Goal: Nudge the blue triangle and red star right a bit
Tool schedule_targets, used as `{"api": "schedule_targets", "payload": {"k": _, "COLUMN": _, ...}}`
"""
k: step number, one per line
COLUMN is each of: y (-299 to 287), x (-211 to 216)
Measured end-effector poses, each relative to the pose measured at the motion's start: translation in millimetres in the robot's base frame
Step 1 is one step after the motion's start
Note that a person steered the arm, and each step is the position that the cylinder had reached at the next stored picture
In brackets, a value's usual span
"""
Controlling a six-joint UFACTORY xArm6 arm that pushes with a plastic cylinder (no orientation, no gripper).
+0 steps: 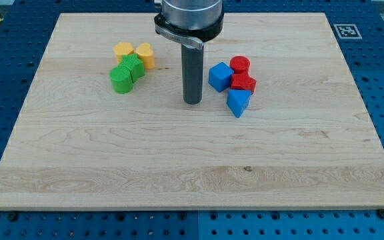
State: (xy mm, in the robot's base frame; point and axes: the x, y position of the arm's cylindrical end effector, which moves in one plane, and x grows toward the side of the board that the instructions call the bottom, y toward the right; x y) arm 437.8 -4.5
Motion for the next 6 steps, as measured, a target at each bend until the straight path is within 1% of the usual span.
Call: {"api": "schedule_targets", "payload": {"k": 6, "y": 8.1, "x": 6.8}}
